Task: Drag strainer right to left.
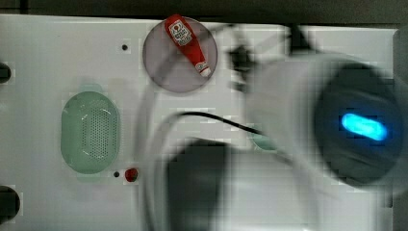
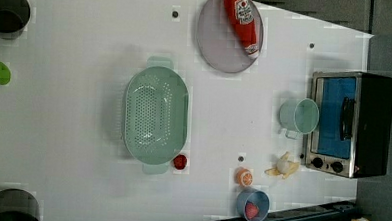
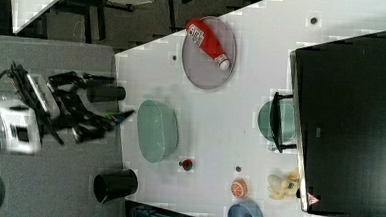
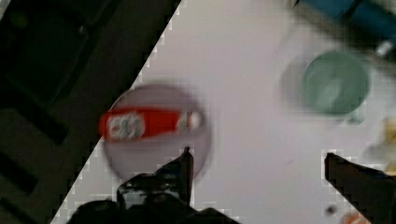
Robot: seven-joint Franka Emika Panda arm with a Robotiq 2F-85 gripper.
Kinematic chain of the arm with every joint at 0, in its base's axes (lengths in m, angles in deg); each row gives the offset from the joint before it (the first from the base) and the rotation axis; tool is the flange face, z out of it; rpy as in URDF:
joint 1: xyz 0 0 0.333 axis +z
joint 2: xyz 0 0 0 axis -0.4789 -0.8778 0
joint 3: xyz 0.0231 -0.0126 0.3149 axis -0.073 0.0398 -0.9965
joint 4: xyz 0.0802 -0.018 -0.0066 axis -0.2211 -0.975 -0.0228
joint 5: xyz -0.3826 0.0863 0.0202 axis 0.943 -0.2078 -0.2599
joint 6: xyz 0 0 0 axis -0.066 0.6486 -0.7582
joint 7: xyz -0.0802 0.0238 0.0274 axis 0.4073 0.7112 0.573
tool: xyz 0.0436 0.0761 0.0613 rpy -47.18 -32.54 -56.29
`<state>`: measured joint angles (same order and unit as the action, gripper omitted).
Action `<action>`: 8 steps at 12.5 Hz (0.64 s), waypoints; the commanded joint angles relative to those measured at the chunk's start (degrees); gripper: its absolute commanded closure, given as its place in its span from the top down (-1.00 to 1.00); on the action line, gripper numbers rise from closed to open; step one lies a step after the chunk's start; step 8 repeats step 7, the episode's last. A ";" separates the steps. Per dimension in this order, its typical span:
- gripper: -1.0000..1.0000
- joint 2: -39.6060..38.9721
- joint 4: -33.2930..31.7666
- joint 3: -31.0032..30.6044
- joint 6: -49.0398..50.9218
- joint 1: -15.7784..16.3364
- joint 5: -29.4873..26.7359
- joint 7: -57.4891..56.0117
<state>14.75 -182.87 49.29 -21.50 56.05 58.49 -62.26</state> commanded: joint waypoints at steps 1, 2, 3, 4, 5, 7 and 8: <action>1.00 -3.62 -2.49 0.04 4.21 2.19 1.64 -8.04; 1.00 -3.66 -2.50 -0.57 4.23 2.36 1.64 -8.08; 1.00 -3.70 -2.55 -1.50 4.26 2.67 1.63 -8.08; 1.00 -3.71 -2.60 -2.61 4.57 2.85 1.64 -8.08; 1.00 -3.74 -2.71 -3.74 4.57 2.94 1.63 -8.08; 1.00 -3.79 -2.76 -5.24 4.46 2.98 1.67 -8.08; 1.00 -3.79 -2.76 -5.24 4.46 2.98 1.67 -8.08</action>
